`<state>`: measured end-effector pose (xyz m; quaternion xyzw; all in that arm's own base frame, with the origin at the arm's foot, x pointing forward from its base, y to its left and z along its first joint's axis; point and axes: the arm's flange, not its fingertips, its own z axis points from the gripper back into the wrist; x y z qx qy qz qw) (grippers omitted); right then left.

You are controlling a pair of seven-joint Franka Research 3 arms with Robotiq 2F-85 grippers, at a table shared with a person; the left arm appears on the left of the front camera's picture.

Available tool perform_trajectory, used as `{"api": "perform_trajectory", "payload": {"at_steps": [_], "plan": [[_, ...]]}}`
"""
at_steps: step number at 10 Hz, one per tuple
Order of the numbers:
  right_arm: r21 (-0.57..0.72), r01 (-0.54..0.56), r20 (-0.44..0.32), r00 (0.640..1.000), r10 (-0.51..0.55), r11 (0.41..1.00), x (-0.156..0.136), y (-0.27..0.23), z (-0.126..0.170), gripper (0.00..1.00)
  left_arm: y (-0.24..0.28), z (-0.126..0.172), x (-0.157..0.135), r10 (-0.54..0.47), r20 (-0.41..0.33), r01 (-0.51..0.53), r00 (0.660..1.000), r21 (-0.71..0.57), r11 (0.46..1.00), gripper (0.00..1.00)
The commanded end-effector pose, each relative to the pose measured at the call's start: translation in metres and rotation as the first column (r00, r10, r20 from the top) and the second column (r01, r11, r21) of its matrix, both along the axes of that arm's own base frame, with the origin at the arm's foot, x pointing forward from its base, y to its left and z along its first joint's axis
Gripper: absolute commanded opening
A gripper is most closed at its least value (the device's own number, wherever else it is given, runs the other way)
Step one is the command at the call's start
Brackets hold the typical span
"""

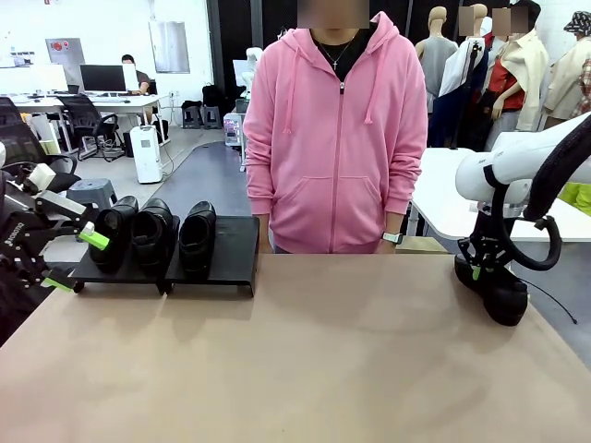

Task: Organize the shoes by placing them on the stand.
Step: Pick up one Shoe and place it in the middle of the table.

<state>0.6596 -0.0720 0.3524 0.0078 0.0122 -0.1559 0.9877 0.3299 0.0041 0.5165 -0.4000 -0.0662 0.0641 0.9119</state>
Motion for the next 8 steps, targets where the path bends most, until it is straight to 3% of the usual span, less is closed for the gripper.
{"api": "perform_trajectory", "payload": {"at_steps": [1,3,4,5,6,8], "plan": [[-0.051,0.033,0.031,0.999,-0.031,0.998,-0.003,-0.002,0.003,0.00,0.000,0.003,-0.001,0.003,-0.010,-0.003,1.000,-0.009,1.000,1.00],[-0.013,-0.021,0.063,0.998,0.022,1.000,-0.018,-0.009,0.023,0.00,0.000,0.003,-0.001,0.003,-0.010,-0.003,1.000,-0.009,1.000,1.00],[0.014,-0.043,0.097,0.994,0.041,0.999,-0.036,-0.014,0.053,0.00,0.000,0.003,-0.001,0.003,-0.010,-0.003,1.000,-0.009,1.000,1.00],[0.084,-0.073,0.118,0.991,0.063,0.994,-0.067,-0.017,0.089,0.00,0.000,0.003,-0.001,0.003,-0.010,-0.003,1.000,-0.009,1.000,1.00],[0.096,-0.022,0.105,0.994,0.012,0.995,-0.107,-0.021,0.120,0.00,0.000,0.003,-0.001,0.003,-0.010,-0.003,1.000,-0.009,1.000,1.00],[0.076,-0.159,0.236,0.962,0.137,0.984,-0.178,-0.021,0.146,0.00,0.000,0.003,-0.001,0.003,-0.010,-0.003,1.000,-0.009,1.000,1.00]]}}
